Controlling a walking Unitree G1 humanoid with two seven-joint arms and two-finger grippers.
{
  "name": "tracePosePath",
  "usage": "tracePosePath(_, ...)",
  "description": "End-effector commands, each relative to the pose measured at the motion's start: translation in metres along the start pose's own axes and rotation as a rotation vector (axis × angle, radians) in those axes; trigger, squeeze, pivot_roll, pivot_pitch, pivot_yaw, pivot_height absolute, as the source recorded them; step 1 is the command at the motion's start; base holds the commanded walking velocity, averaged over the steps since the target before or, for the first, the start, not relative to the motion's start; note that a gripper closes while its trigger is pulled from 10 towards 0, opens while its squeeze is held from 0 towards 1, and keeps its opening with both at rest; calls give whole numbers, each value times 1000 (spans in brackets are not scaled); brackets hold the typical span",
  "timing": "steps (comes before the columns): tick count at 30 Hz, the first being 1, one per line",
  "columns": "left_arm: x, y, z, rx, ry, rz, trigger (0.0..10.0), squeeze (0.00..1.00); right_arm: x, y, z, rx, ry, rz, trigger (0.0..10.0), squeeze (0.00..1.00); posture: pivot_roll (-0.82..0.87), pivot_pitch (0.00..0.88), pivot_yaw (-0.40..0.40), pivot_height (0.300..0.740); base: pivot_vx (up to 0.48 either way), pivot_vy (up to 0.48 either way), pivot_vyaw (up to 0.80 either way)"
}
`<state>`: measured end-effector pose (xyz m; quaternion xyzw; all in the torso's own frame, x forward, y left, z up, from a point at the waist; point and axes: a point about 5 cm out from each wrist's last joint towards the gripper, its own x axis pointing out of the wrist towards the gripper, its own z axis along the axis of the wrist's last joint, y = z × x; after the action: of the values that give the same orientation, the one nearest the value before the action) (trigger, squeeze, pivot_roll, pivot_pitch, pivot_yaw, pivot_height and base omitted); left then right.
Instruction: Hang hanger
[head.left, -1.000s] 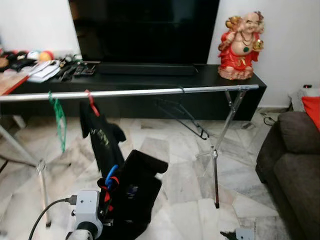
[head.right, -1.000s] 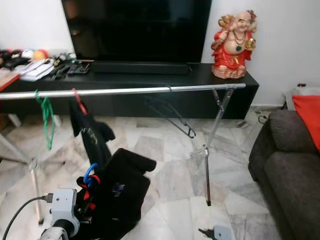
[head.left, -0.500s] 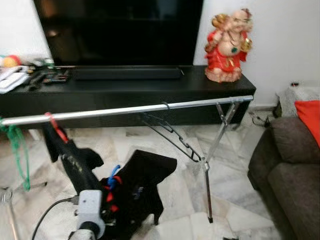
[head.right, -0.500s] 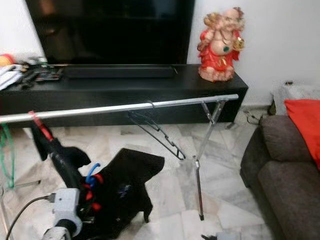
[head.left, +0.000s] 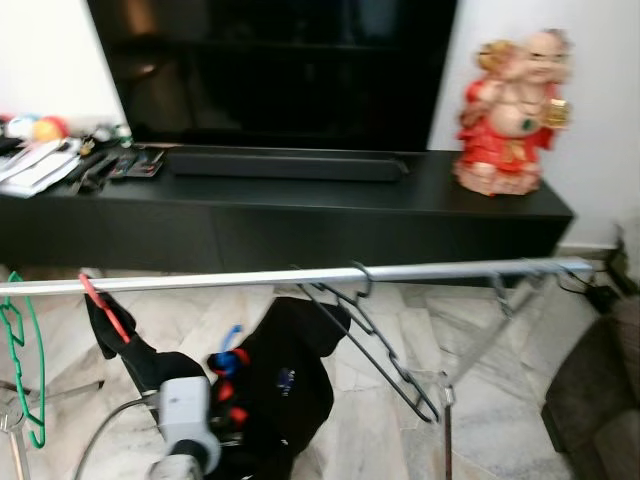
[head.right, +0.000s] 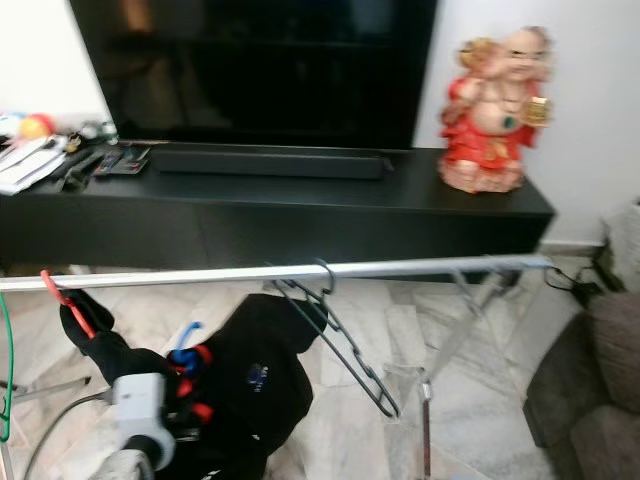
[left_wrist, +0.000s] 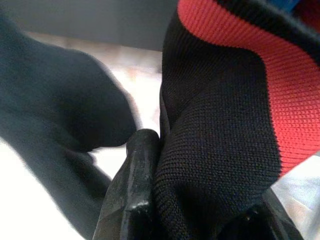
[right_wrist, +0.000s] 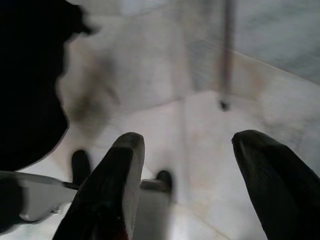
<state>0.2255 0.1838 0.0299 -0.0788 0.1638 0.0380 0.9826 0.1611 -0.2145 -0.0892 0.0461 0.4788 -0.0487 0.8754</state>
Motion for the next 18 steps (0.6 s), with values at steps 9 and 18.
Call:
tracePosePath(9, -1, -6, 12, -41, -84, -26, 10000, 0, -4, -15, -11, -14, 33, -42, 10000, 0, -27, 27, 3, 740, 0, 0, 0)
tracePosePath(18, 1, -18, 30, 67, -199, -104, 10000, 0, -4, -14, -10, -19, 33, -37, 10000, 0, -27, 35, -6, 740, 0, 0, 0)
